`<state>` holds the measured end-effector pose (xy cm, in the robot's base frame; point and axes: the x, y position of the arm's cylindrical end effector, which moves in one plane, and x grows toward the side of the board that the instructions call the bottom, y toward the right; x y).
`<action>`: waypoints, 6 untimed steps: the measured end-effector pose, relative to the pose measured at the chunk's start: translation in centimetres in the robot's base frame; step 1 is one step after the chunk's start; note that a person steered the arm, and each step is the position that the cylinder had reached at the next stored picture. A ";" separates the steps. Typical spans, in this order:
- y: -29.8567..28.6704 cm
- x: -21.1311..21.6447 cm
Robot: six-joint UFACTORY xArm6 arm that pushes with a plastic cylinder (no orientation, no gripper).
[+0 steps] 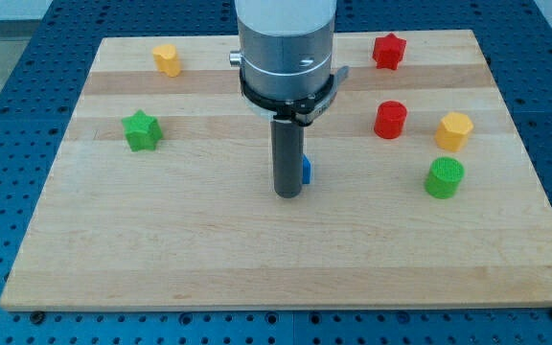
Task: Move your arm towards blue cube
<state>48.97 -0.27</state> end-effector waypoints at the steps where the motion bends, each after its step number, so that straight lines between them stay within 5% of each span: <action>1: 0.0 0.0; 3: -3.4 -0.2; 5: 4.8 -1.0; 6: 6.0 -5.1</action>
<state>43.91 5.71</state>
